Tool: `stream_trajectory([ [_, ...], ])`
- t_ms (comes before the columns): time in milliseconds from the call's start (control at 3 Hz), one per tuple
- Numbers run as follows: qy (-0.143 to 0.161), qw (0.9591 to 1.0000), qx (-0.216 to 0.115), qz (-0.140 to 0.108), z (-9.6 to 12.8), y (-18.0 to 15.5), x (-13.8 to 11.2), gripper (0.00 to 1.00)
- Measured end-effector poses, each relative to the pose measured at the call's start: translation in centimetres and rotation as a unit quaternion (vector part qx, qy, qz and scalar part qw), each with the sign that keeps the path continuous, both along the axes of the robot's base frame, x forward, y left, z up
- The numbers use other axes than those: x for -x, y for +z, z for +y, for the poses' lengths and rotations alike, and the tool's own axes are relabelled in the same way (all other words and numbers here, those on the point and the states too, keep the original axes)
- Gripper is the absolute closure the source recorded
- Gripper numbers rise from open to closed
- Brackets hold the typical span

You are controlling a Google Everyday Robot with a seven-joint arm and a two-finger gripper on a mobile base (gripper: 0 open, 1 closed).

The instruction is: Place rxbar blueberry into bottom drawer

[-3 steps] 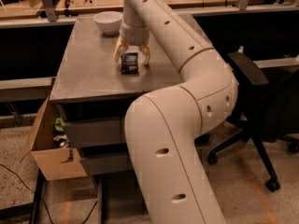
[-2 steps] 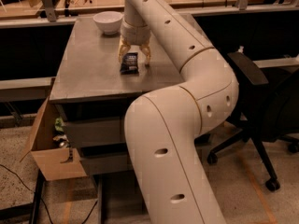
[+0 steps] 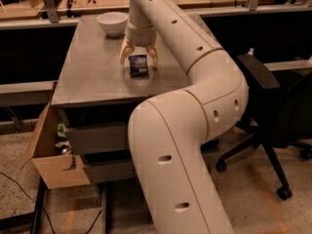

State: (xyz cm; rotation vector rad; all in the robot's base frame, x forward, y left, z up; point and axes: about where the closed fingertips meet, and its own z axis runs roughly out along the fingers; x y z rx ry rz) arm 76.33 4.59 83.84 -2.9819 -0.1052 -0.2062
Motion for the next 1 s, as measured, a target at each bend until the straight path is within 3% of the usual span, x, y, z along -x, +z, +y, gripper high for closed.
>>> stream_trajectory([
  [333, 0.01, 0.9997, 0.021, -0.005, 0.46, -0.29, -0.4, 0.64],
  [667, 0.01, 0.9997, 0.021, -0.005, 0.46, -0.22, -0.39, 0.77],
  [1000, 0.01, 0.9997, 0.021, -0.005, 0.43, -0.11, -0.37, 0.81],
])
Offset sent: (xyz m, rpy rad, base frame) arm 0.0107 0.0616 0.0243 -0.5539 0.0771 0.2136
